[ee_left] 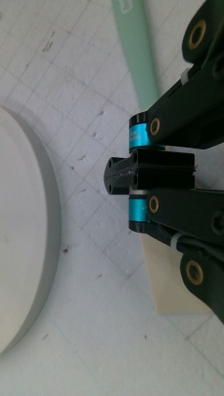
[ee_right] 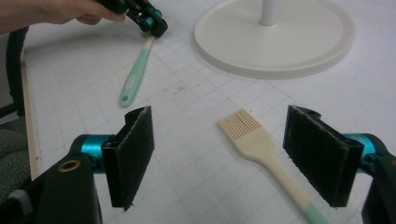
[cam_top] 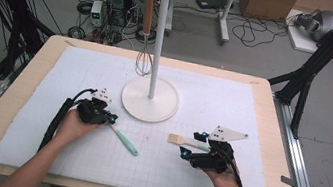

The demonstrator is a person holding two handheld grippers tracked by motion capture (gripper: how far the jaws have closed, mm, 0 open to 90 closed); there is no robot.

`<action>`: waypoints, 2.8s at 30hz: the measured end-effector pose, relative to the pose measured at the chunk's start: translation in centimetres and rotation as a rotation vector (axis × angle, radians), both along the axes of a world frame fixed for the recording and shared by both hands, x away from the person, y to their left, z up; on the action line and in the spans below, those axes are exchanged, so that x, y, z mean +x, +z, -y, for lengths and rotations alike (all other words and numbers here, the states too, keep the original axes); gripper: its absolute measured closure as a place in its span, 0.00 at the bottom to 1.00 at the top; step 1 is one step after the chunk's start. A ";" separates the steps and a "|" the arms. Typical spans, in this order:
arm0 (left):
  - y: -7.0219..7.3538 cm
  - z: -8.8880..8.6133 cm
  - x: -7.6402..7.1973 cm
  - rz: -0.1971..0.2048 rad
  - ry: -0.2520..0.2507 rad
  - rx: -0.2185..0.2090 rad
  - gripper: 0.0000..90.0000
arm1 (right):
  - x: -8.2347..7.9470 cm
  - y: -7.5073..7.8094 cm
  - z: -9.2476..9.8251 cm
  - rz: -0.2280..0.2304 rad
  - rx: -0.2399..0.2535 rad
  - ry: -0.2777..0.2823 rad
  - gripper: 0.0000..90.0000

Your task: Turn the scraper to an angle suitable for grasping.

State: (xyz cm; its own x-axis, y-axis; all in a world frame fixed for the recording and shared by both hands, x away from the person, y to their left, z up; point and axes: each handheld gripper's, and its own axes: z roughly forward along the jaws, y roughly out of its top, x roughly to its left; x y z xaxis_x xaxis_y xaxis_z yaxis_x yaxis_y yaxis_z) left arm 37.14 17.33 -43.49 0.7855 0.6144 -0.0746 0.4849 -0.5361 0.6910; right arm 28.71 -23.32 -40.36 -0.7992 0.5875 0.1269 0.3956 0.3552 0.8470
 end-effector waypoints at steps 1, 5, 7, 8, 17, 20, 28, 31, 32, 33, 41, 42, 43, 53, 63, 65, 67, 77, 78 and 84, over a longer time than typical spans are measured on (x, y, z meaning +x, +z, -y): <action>0.0 0.0 0.2 0.005 0.008 -0.005 0.99 | 0.0 0.0 0.0 0.001 -0.001 0.001 0.26; -0.2 0.1 0.7 -0.001 0.021 -0.009 0.98 | 0.0 0.0 -0.2 -0.005 -0.002 0.006 0.26; -0.3 0.0 0.8 -0.011 0.021 -0.019 0.98 | 0.0 -0.1 -0.2 -0.008 -0.002 0.007 0.26; -0.3 -0.1 0.9 -0.013 0.020 -0.021 0.98 | 0.1 -0.1 -0.2 -0.008 -0.003 0.009 0.26; -0.1 -0.5 0.6 -0.036 0.007 -0.012 0.99 | 0.0 -0.3 -0.3 -0.012 -0.007 0.017 0.26; 0.0 -0.6 0.4 -0.036 -0.002 0.000 0.99 | 0.0 -0.2 -0.3 -0.017 -0.008 0.014 0.26; 0.2 -0.6 -0.3 -0.055 -0.026 0.013 0.99 | 0.0 -0.3 -0.4 -0.010 -0.007 0.019 0.26; 0.3 -0.5 -0.5 -0.053 -0.034 0.018 0.99 | 0.0 -0.3 -0.4 -0.016 -0.008 0.020 0.26; 0.3 -0.5 -0.5 -0.052 -0.036 0.020 0.99 | -0.1 -0.2 -0.4 -0.019 -0.008 0.020 0.26; 0.3 -0.5 -0.5 -0.054 -0.040 0.020 0.99 | 0.0 -0.3 -0.4 -0.018 -0.009 0.020 0.26; 0.2 -0.3 -0.5 -0.051 -0.055 0.024 0.99 | 0.0 -0.4 -0.6 -0.015 -0.013 0.027 0.26; 0.2 -0.3 -0.6 -0.053 -0.055 0.019 0.99 | 0.1 -0.4 -0.6 -0.015 -0.013 0.027 0.26; 0.2 -0.4 -0.6 -0.054 -0.049 0.019 0.99 | 0.1 -0.4 -0.6 -0.014 -0.014 0.027 0.26; 0.4 -0.7 -1.3 -0.061 -0.061 0.042 0.99 | 0.1 -0.5 -0.7 -0.017 -0.015 0.027 0.26; 0.3 -1.5 -2.4 -0.069 -0.073 0.030 0.99 | 0.1 -0.6 -0.9 -0.024 -0.020 0.031 0.26; 0.3 -1.6 -2.5 -0.070 -0.081 0.029 0.99 | 0.1 -0.6 -0.9 -0.025 -0.020 0.032 0.26; 0.3 -1.7 -2.6 -0.074 -0.083 0.029 0.99 | 0.1 -0.7 -0.9 -0.029 -0.021 0.033 0.26; 0.3 -2.3 -3.2 -0.095 -0.116 0.015 0.99 | 0.2 -1.0 -1.1 -0.039 -0.031 0.041 0.26; 0.3 -2.4 -3.2 -0.095 -0.122 0.019 0.99 | 0.2 -1.0 -1.1 -0.041 -0.031 0.041 0.26; 0.3 -2.5 -3.6 -0.098 -0.137 0.018 0.99 | 0.2 -1.1 -1.0 -0.046 -0.031 0.034 0.26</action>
